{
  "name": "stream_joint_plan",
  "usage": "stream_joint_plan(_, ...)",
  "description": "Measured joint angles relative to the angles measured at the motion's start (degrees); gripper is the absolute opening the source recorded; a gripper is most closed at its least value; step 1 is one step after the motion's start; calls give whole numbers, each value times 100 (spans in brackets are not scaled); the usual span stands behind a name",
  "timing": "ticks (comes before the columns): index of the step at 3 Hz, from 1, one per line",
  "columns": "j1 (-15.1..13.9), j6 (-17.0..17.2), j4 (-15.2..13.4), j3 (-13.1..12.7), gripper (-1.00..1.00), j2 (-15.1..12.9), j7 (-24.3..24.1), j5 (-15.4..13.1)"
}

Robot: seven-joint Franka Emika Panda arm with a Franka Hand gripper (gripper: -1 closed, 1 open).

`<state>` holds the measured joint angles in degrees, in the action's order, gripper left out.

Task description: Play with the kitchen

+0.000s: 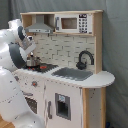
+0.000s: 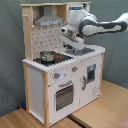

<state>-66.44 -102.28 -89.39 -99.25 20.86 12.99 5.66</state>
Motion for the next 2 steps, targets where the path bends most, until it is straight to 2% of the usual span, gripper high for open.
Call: stream_joint_plan(2,-788,310,459,-741,100,74,5,1)
